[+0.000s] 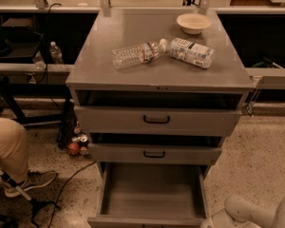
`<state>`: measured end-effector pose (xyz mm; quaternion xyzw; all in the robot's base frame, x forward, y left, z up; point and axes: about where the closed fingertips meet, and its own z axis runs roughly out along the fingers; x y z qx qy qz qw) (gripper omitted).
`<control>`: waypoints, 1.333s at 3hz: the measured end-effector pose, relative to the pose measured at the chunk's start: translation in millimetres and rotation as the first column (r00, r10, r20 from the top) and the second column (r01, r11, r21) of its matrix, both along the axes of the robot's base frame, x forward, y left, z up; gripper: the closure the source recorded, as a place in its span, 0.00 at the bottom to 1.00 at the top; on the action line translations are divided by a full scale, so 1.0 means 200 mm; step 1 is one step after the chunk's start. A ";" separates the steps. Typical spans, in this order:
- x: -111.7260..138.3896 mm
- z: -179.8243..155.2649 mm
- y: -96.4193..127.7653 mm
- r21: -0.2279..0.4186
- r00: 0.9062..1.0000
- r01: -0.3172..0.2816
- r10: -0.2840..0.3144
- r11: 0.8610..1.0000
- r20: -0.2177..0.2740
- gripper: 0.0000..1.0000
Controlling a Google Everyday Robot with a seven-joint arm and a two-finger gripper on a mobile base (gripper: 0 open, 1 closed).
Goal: Close bottom drawer
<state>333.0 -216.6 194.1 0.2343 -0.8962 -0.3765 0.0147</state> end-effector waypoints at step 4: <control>0.31 -0.14 0.16 0.117 0.969 0.005 -0.033 0.993 0.243 1.00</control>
Offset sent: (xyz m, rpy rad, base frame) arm 0.0381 -0.0064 -0.0458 0.0685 -0.1748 -0.0709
